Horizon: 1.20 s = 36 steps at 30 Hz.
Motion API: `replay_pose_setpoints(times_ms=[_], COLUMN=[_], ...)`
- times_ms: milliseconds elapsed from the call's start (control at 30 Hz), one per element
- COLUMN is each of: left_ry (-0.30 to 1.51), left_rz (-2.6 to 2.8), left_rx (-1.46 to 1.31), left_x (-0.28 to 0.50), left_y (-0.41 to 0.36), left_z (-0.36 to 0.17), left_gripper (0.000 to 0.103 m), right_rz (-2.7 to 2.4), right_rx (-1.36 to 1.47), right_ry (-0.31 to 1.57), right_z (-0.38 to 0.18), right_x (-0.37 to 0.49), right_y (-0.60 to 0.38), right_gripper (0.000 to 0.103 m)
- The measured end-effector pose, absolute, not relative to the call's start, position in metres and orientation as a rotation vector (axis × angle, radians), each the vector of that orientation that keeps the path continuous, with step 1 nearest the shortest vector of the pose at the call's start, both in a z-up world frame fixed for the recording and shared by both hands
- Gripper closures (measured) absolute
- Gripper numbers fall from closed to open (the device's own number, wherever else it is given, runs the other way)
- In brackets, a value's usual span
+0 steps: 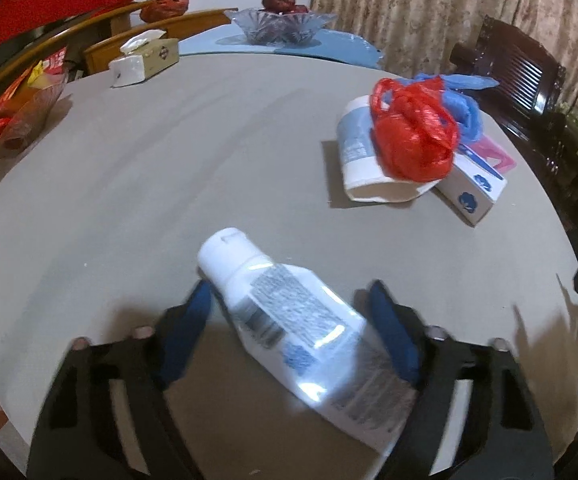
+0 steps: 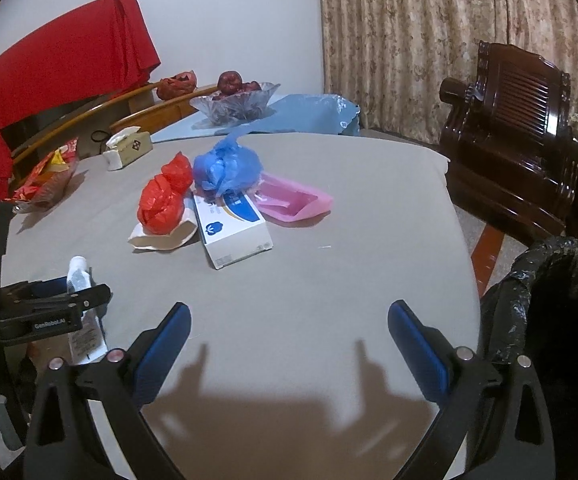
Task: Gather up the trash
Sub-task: 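Grasp the white lotion tube with the left tool, then grasp the blue plastic bag with the right tool while the left tool holds the tube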
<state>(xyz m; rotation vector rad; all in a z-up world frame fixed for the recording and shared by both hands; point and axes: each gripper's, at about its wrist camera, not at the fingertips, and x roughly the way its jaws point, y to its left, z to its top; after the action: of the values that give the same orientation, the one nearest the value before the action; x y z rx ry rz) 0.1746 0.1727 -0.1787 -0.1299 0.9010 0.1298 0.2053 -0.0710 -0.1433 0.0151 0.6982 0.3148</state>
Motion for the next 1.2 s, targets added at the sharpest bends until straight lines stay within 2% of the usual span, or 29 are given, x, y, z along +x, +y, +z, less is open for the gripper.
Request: replay_pose_setpoints(times_ms=[67, 133, 267, 1033, 1200], left_ry=[0.890, 0.880, 0.875, 0.765, 0.738], left_rz=[0.132, 0.124, 0.090, 0.039, 0.045], left_rx=[-0.127, -0.140, -0.154, -0.159, -0.165], left_x=[0.174, 0.173, 0.176, 0.195, 0.208], left_y=[0.170, 0.170, 0.168, 0.172, 0.178], left_z=[-0.178, -0.176, -0.174, -0.134, -0.126], left_gripper=[0.041, 0.056, 0.063, 0.065, 0.068], right_rz=[0.317, 0.319, 0.316, 0.327, 0.354], right_rx=[0.016, 0.015, 0.018, 0.082, 0.071], right_ry=[0.702, 0.704, 0.706, 0.627, 0.623], right_z=[-0.145, -0.146, -0.147, -0.118, -0.113], right_x=[0.207, 0.207, 0.208, 0.257, 0.285], right_y=[-0.070, -0.069, -0.069, -0.050, -0.034], right_gripper=[0.006, 0.006, 0.006, 0.006, 0.016])
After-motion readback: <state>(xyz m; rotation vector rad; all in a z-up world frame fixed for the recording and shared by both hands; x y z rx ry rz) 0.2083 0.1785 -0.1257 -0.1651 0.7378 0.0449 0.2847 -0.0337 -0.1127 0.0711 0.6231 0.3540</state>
